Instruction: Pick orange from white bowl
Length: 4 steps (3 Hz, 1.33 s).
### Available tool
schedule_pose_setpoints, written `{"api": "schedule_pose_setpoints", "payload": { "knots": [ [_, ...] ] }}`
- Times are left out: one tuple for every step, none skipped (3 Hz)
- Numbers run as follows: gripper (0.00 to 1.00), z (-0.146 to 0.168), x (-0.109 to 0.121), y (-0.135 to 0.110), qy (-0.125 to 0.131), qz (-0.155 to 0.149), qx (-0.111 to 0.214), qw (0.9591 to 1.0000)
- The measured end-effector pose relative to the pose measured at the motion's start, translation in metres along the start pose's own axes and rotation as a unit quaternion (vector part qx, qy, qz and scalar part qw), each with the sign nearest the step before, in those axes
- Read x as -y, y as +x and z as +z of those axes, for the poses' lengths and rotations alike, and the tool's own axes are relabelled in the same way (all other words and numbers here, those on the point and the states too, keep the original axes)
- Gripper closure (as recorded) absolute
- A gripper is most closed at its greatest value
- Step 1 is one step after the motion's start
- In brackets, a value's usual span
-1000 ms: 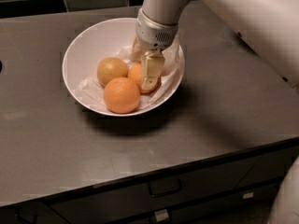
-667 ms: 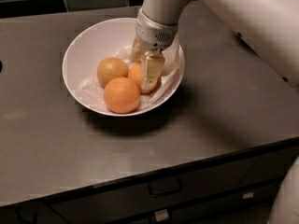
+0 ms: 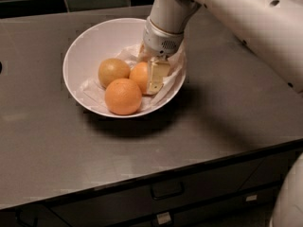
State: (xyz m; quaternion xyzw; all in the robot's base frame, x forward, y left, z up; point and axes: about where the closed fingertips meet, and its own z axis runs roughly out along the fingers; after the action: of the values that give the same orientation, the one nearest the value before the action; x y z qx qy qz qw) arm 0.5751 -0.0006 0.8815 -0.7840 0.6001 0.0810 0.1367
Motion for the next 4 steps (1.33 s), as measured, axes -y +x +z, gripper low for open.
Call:
{"api": "schedule_pose_setpoints", "payload": {
  "knots": [
    [0.36,0.006,0.002,0.003,-0.002,0.002,-0.001,1.0],
    [0.36,0.016,0.005,0.006,-0.01,0.003,0.0,0.9999],
    [0.36,0.024,0.006,0.006,-0.017,0.002,0.001,0.9999],
    [0.55,0.024,0.006,0.006,-0.017,0.002,0.001,0.9999]
  ]
}}
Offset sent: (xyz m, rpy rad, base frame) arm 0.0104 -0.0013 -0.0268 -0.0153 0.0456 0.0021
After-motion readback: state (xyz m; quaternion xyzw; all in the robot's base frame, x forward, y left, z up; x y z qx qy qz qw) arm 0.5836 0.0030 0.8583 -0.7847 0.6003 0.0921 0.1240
